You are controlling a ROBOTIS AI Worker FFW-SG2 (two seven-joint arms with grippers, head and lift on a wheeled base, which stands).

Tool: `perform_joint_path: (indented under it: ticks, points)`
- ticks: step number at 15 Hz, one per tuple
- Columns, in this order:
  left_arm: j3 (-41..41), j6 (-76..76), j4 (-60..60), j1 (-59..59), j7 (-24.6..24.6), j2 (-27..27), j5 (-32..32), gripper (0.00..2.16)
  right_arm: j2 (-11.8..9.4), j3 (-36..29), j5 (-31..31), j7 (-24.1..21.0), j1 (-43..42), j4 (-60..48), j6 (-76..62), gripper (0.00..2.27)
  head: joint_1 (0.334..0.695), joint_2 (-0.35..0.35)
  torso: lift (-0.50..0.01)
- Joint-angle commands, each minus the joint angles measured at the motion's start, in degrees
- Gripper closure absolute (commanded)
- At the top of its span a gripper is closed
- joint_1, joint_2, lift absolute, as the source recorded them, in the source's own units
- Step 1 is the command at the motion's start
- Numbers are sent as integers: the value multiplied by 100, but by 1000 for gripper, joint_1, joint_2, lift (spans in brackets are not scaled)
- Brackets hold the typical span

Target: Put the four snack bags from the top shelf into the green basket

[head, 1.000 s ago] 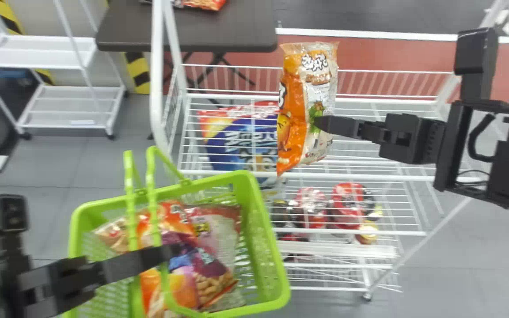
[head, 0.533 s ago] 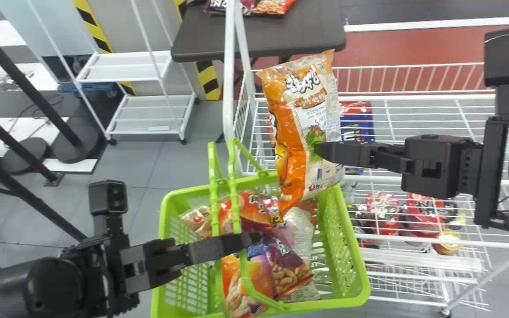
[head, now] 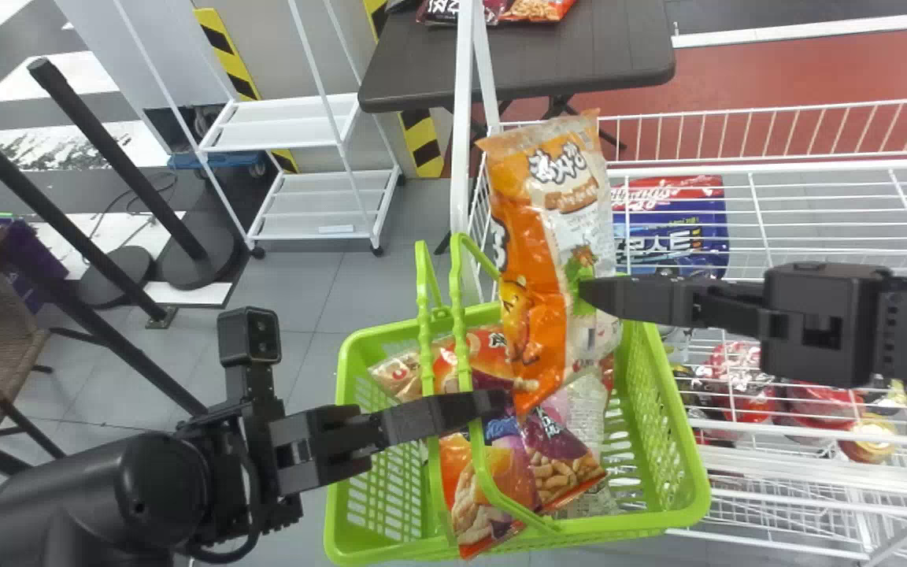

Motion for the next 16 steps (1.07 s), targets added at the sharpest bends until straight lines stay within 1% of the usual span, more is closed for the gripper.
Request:
perform_joint_path:
  ticks: [1, 4, 5, 6, 7, 8, 9, 10, 12, 14, 15, 16]
  points:
    - [78, 10, -3, -11, -57, 0, 90, 2148, -14, -43, -28, 0, 90, 62, 29, 2250, 695, 266, 0]
    - [140, 63, -12, -55, -57, 0, 283, 2148, -32, -158, -195, 9, 134, 158, 29, 2216, 695, 269, 0]
    - [149, 63, -12, -55, -57, 0, 292, 2148, -32, -184, -274, 27, 116, 237, 29, 2044, 695, 268, 0]
    - [193, 63, -3, -64, -57, 0, 309, 2148, -76, -219, -415, 53, 72, 334, 29, 1733, 695, 268, 0]
    - [219, 63, -3, -73, -57, 0, 336, 2148, -111, -237, -520, 62, 28, 413, 29, 1636, 695, 270, 0]
    - [237, 63, -3, -73, -57, 0, 345, 2148, -120, -254, -608, 62, -24, 501, 29, 1285, 695, 271, 0]
    - [263, 80, -3, -73, -57, 0, 362, 2148, -128, -254, -608, 62, -68, 519, 29, 194, 695, 273, 0]
    - [272, 63, -3, -73, -57, 0, 371, 2148, -155, -281, -626, 70, -77, 519, 29, -1, 695, 275, 0]
    - [281, 63, 14, -90, -57, 0, 371, 2148, -172, -536, -933, 70, -77, 519, 29, 33, 695, 273, 0]
    - [272, 63, 41, -108, -57, 0, 389, 2148, -172, -878, -1390, 62, -86, 519, 29, 63, 695, 263, 0]
    - [272, 63, 50, -108, -57, 0, 389, 2148, -172, -1010, -1425, 62, -51, 510, 29, 63, 695, 257, 0]
    - [272, 63, 58, -99, -57, 0, 406, 2148, -172, -1151, -1311, 70, -51, 510, 29, 66, 695, 248, 0]
